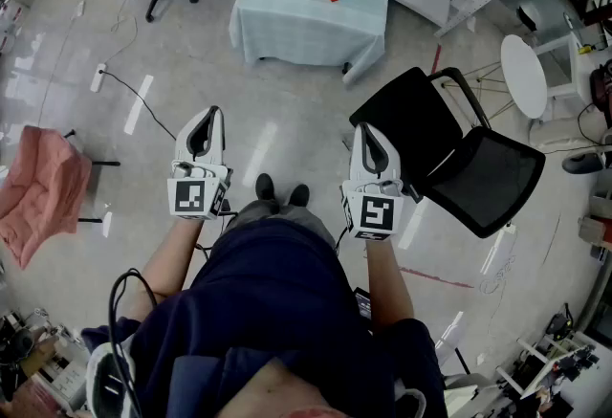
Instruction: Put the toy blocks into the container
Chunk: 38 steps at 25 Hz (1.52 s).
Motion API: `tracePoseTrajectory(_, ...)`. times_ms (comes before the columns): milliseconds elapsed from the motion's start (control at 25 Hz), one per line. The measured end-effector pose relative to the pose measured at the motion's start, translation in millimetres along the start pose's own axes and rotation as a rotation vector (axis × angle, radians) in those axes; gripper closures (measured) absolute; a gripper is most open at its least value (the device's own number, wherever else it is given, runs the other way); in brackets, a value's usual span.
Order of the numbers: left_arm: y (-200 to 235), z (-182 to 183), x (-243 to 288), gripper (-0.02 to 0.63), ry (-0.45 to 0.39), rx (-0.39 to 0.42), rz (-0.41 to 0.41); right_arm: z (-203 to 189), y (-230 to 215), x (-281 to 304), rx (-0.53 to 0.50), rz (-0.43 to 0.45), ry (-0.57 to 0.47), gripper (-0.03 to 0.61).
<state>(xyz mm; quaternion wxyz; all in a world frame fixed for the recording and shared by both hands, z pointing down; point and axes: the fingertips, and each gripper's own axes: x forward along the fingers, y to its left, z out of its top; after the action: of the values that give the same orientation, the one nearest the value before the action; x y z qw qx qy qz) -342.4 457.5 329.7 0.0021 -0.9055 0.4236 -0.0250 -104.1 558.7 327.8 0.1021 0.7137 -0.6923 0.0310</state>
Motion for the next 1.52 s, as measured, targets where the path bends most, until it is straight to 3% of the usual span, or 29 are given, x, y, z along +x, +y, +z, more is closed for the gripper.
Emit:
tracePoseTrajectory(1080,9,-9,-4,0.609,0.035,0.019,0.001,0,1,5,-0.016,0.015,-0.023,0.565)
tracePoseTrajectory(1240,9,-6,-3,0.609,0.034,0.015,0.001,2,1,5,-0.009,0.046,-0.032,0.456)
tracePoseTrajectory(1360,11,-6,-1,0.611,0.035,0.011,-0.006,2,5,10,-0.038,0.067,-0.019,0.408)
tracePoseTrajectory(1520,21,-5,5,0.611,0.034,0.001,-0.019,11,13,23,-0.049,0.087,-0.014,0.250)
